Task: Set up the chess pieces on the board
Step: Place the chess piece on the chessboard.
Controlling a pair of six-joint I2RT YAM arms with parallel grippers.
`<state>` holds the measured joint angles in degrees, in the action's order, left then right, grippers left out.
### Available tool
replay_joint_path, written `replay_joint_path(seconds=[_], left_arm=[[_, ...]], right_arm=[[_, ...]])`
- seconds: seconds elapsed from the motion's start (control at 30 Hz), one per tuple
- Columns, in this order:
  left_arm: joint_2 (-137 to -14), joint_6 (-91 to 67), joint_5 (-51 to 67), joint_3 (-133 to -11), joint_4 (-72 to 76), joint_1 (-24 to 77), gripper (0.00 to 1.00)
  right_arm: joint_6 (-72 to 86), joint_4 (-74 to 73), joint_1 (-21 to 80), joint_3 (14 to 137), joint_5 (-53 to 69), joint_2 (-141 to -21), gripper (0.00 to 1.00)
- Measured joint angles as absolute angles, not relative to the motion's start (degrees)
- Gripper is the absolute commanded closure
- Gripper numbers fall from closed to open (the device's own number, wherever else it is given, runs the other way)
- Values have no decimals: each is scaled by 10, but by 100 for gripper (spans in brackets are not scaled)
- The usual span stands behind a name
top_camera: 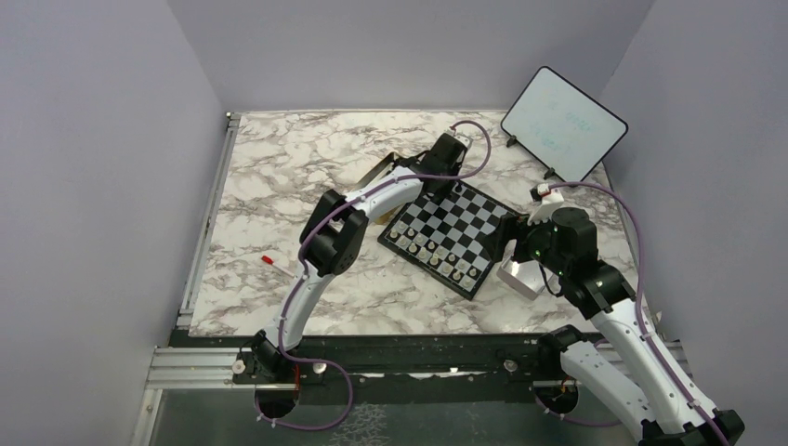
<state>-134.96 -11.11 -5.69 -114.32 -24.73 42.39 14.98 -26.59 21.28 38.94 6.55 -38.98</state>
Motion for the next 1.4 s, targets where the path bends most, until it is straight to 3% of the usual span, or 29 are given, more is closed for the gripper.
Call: replay_joint_path(seconds=[0.4,1.13,1.4], left_arm=[[-1360,-104,-64,-1148,-237,424,86],[-1361,-98,-71,-1149,-236,424,65],[-1356,-98,-70,-1148,-236,424,64]], right_arm=[[150,-266,213,389,65,-390,7],[150,-266,213,389,65,-390,7],[150,-266,213,389,65,-390,7]])
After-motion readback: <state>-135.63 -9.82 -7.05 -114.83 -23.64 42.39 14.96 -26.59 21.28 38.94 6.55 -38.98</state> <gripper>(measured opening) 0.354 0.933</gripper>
